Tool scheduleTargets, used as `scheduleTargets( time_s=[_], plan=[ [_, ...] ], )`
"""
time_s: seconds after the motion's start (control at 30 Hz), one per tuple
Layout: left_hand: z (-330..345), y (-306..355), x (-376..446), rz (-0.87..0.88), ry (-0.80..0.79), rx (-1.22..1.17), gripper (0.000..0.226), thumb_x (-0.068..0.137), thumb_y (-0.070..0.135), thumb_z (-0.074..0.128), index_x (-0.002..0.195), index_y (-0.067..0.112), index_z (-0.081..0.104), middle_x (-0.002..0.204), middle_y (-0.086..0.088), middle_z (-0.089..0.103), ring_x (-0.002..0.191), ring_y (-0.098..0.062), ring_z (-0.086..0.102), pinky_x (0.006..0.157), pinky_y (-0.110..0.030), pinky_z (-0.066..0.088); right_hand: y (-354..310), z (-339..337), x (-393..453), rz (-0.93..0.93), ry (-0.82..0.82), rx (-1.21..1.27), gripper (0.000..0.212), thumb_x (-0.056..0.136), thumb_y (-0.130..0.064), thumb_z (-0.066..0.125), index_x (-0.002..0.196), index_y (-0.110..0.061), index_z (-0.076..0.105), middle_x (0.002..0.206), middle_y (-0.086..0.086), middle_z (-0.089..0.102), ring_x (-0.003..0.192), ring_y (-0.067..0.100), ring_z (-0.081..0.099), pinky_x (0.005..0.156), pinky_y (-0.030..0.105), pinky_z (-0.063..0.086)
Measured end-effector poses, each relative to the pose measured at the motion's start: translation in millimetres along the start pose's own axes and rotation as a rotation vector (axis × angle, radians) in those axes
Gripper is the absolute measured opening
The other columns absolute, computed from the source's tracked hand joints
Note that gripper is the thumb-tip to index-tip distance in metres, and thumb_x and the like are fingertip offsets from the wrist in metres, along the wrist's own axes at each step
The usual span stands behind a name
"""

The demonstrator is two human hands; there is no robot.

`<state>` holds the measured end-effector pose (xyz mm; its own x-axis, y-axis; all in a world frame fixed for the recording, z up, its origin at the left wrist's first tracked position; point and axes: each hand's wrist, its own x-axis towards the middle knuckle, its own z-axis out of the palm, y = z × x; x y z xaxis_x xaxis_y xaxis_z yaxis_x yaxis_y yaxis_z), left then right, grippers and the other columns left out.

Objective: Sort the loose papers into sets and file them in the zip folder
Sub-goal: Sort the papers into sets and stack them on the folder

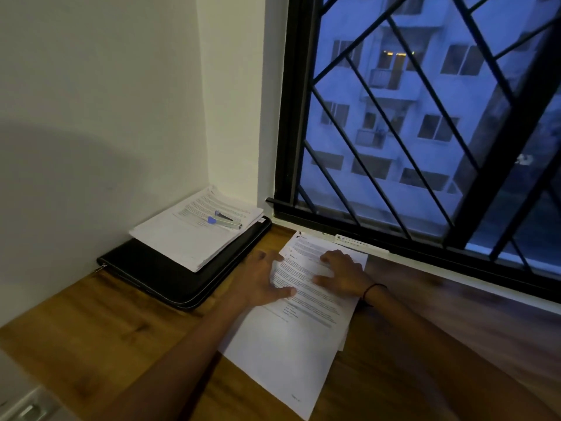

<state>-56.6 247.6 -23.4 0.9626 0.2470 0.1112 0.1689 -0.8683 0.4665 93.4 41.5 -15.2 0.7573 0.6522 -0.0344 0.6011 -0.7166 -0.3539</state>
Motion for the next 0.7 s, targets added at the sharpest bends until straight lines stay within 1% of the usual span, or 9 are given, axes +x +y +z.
scheduleTargets(
  time_s=[0.1,0.17,0.23,0.3,0.37,0.47,0.53,0.63,0.7],
  plan=[
    [4.2,9.8,0.4,-0.041,0.025,-0.08,0.09,0.061,0.073,0.081,0.132,0.037,0.041,0.136,0.01,0.05,0.118,-0.014,0.055,0.085,-0.028,0.053,11.2,1.1,-14.2,-0.029,0.059,0.052,0.051,0.082,-0.056,0.076,0.12,-0.03,0.055,0.128,-0.005,0.046,0.123,0.018,0.044,0.105,0.045,0.035],
    [2.9,17.3,3.1,-0.086,0.027,-0.213,0.077,0.066,0.056,0.089,0.123,0.033,0.043,0.12,0.014,0.055,0.111,-0.01,0.056,0.076,-0.021,0.052,18.0,0.5,-20.2,-0.024,0.081,0.077,0.047,0.077,-0.055,0.08,0.111,-0.034,0.055,0.123,-0.007,0.045,0.119,0.016,0.043,0.105,0.048,0.036],
    [-2.7,28.1,5.4,-0.14,-0.007,-0.34,0.059,0.077,0.036,0.088,0.114,0.03,0.043,0.108,0.015,0.053,0.106,-0.008,0.055,0.072,-0.017,0.05,23.5,0.8,-23.1,-0.012,0.094,0.109,0.042,0.075,-0.051,0.083,0.102,-0.037,0.054,0.117,-0.007,0.046,0.114,0.015,0.044,0.103,0.048,0.039],
    [-7.2,35.5,8.2,-0.183,-0.04,-0.46,0.042,0.086,0.02,0.082,0.107,0.028,0.047,0.104,0.013,0.055,0.102,-0.01,0.057,0.078,-0.024,0.054,27.1,1.0,-23.5,0.002,0.113,0.15,0.038,0.075,-0.044,0.084,0.093,-0.039,0.052,0.109,-0.009,0.05,0.107,0.015,0.049,0.1,0.05,0.044],
    [-8.3,36.6,11.2,-0.223,-0.078,-0.595,0.024,0.089,0.012,0.078,0.102,0.022,0.06,0.107,0.01,0.065,0.1,-0.011,0.064,0.087,-0.032,0.059,30.5,1.8,-20.8,0.009,0.164,0.233,0.034,0.075,-0.033,0.086,0.088,-0.037,0.054,0.103,-0.011,0.056,0.101,0.014,0.055,0.097,0.053,0.048],
    [-1.2,33.7,15.1,-0.275,-0.079,-0.81,0.02,0.088,0.01,0.078,0.107,0.012,0.072,0.113,-0.005,0.076,0.095,-0.018,0.075,0.086,-0.042,0.063,34.8,-1.7,-21.0,0.066,0.238,0.369,0.021,0.082,-0.019,0.082,0.09,-0.022,0.063,0.098,-0.005,0.064,0.093,0.012,0.061,0.092,0.044,0.052],
    [4.4,36.9,13.8,-0.286,-0.055,-0.923,0.023,0.088,0.007,0.077,0.11,0.008,0.071,0.112,-0.007,0.077,0.096,-0.02,0.076,0.083,-0.04,0.063,41.9,-8.8,-21.4,0.134,0.317,0.453,0.03,0.081,-0.027,0.085,0.096,-0.016,0.062,0.1,0.001,0.065,0.093,0.017,0.062,0.085,0.038,0.052],
    [14.2,48.2,9.5,-0.285,-0.084,-1.057,0.022,0.091,0.005,0.073,0.113,0.005,0.068,0.11,-0.007,0.078,0.102,-0.024,0.075,0.089,-0.043,0.062,65.2,-20.2,-22.9,0.287,0.511,0.462,0.07,0.063,-0.059,0.09,0.111,-0.022,0.056,0.114,0.004,0.058,0.1,0.019,0.059,0.079,0.033,0.053],
    [21.1,56.1,6.9,-0.3,-0.079,-1.124,0.021,0.092,0.004,0.072,0.113,0.005,0.067,0.109,-0.008,0.078,0.101,-0.025,0.075,0.09,-0.046,0.061,75.4,-30.2,-29.5,0.349,0.482,0.647,0.083,0.065,-0.055,0.09,0.126,-0.017,0.049,0.124,0.01,0.058,0.107,0.022,0.061,0.076,0.029,0.051]
  ],
)
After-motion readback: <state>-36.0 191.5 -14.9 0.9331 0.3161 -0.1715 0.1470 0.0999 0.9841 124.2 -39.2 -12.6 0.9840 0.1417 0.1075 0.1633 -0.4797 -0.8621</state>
